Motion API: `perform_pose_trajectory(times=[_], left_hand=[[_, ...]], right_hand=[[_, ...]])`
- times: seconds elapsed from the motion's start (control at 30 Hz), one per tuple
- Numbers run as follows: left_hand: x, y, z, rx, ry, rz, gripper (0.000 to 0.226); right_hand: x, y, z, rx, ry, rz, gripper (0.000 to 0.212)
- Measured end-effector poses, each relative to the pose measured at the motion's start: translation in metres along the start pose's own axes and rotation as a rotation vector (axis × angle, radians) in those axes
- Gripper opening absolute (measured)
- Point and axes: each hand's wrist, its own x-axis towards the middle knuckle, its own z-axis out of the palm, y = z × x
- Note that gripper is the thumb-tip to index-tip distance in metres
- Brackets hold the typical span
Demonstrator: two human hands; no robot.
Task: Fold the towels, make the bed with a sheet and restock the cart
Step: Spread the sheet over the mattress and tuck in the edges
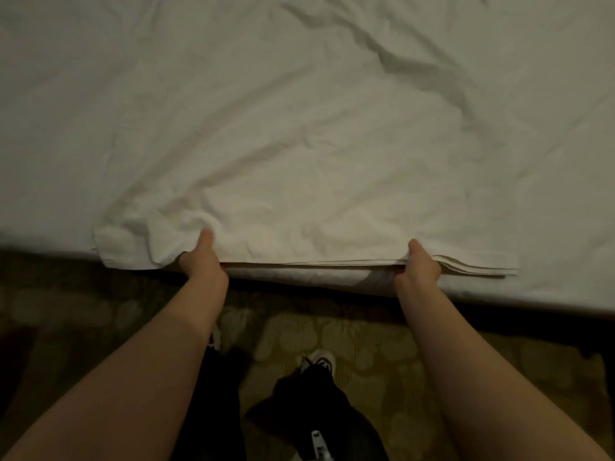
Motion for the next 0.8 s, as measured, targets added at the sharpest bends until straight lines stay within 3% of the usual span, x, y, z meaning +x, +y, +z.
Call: perform_pose_trajectory(times=[0.23,0.43,0.8], left_hand=[[-0.024,0.021,-0.012,0.109,-0.025,0.042,0.045],[-0.07,0.062,-0.04,0.137,-0.103,0.133,0.047],[-0.168,0.117,-0.176,0.252,-0.276,0.377,0.038]], right_hand=[[-0.018,-0.011,-0.023,-0.134,0.014,-0.155,0.045],[-0.081,-0.041,-0.059,-0.086,0.009,-0.303,0.048],[-0.211,-0.003,-0.159,0.02,0.011,-0.469,0.057]])
